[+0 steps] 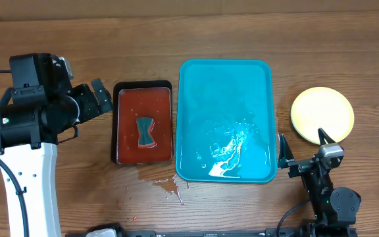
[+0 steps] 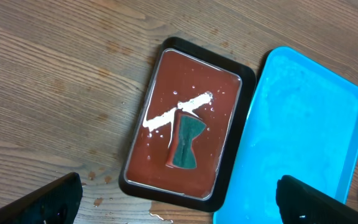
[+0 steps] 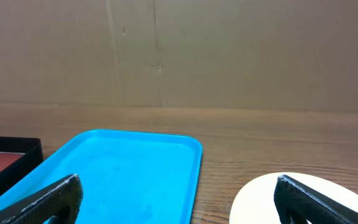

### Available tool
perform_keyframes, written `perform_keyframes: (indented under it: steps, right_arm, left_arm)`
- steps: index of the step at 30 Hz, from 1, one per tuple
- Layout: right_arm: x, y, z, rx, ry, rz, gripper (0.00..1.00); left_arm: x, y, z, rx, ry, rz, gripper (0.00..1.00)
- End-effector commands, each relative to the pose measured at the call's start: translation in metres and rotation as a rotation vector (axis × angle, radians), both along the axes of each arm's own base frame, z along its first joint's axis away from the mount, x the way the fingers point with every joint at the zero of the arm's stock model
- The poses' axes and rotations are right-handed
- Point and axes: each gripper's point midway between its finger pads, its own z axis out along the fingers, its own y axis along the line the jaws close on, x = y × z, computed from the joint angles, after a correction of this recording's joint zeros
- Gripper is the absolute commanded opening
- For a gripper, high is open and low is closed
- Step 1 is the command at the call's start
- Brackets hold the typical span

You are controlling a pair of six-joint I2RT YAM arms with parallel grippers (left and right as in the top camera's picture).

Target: Clean dirty plates on tray and stack at the side

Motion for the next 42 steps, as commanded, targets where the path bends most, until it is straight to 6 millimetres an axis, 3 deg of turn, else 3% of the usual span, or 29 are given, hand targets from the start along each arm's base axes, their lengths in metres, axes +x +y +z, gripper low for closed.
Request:
perform_keyframes:
  steps: [1, 7, 12, 15, 23, 29, 38, 42]
  right_arm:
    - [0.000, -0.001, -0.001, -0.002, -0.005, -0.005, 1.00]
    - [0.000, -0.001, -0.001, -0.001, -0.005, -0.005, 1.00]
    - [0.000, -0.001, -0.001, -0.002, -0.005, -0.005, 1.00]
    - [0.000, -0.001, -0.001, -0.001, -0.005, -0.005, 1.00]
    - [0.000, -0.001, -0.001, -0.001, -0.005, -0.005, 1.00]
    - [0.000, -0.001, -0.001, -0.002, -0.005, -0.005, 1.00]
    - [0.000, -0.001, -0.001, -0.001, -0.005, -0.005, 1.00]
    - [0.000, -0.001, -0.001, -0.001, -0.005, -0.005, 1.00]
  left_arm:
    - [0.000, 0.000, 0.010, 0.008, -0.032, -0.014, 1.00]
    - [-0.015, -0.001, 0.022, 0.075, -0.089, -0.015, 1.00]
    - [-0.015, -0.015, 0.056, 0.129, -0.374, -0.056, 1.00]
    - [-0.020, -0.025, 0.058, 0.147, -0.522, -0.112, 1.00]
    - [-0.050, -0.052, 0.033, 0.186, -0.787, -0.255, 1.00]
    - [-0.071, -0.055, 0.006, 0.179, -0.894, -0.266, 1.00]
    - [-0.084, -0.054, -0.028, 0.193, -1.048, -0.249, 1.00]
    - [-0.080, -0.054, -0.043, 0.195, -1.035, -0.246, 1.00]
